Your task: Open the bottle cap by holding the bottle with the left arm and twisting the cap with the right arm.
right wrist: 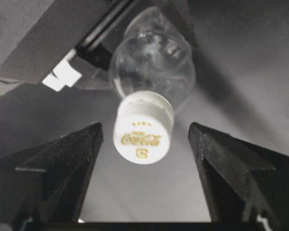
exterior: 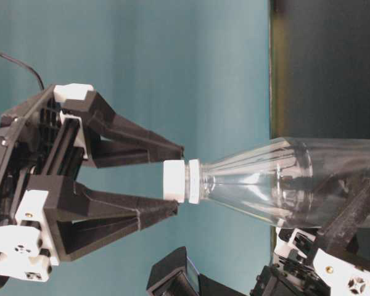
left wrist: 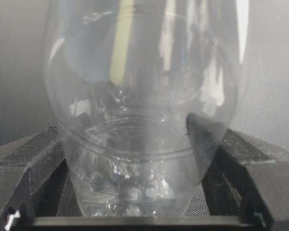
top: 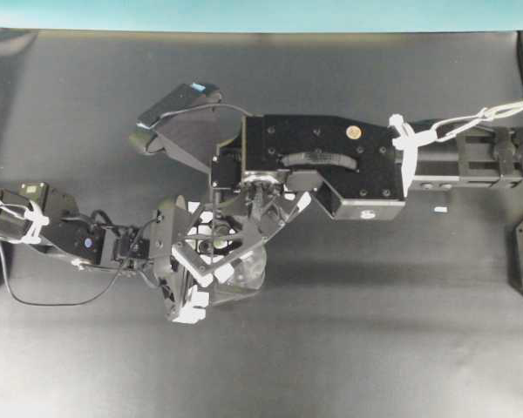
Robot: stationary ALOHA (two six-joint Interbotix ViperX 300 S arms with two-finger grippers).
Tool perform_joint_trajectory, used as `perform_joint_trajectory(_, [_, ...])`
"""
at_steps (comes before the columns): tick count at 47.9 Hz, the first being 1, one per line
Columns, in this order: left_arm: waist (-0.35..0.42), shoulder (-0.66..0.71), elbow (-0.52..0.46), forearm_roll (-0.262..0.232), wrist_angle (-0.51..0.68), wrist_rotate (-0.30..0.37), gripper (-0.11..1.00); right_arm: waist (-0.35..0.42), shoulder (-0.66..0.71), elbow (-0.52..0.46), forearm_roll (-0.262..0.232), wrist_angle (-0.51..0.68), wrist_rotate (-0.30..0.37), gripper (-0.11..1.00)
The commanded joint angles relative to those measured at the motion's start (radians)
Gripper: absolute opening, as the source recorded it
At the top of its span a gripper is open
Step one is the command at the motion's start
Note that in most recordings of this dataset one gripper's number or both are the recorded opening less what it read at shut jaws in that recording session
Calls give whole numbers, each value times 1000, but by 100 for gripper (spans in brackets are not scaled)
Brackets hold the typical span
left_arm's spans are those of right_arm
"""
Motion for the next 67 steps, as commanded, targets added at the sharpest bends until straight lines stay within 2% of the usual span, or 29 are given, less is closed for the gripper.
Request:
perform_joint_trajectory(1, [-11, 15, -2, 3, 11, -6, 81, 32, -5, 2, 2, -20, 0, 66])
perform_joint_trajectory(7, [-11, 15, -2, 3, 9, -6, 81, 35, -5, 11, 2, -25, -3, 58])
perform_joint_trajectory(15, [-11, 15, -2, 3, 9, -6, 81, 38, -5, 14, 9, -15, -17, 39])
perform_joint_trajectory(23, [-11, 15, 0, 2, 9, -6, 81, 32, -6, 12, 11, -11, -54, 38])
perform_joint_trajectory(28, [-11, 15, 0, 3, 9, -6, 81, 29, -6, 11, 11, -11, -114, 38])
perform_joint_trajectory(36, [-11, 15, 2, 2, 9, -6, 81, 20, -6, 9, 11, -5, -258, 38])
perform_joint_trajectory(52, [-11, 15, 2, 2, 9, -6, 81, 14, -6, 8, 11, -8, -686, 38])
perform_joint_trajectory(60, [-12, 15, -2, 3, 9, -6, 81, 14, -6, 9, 12, -12, -857, 38])
perform_joint_trajectory(67, [-12, 15, -2, 3, 9, -6, 81, 15, -6, 9, 12, -9, -979, 38])
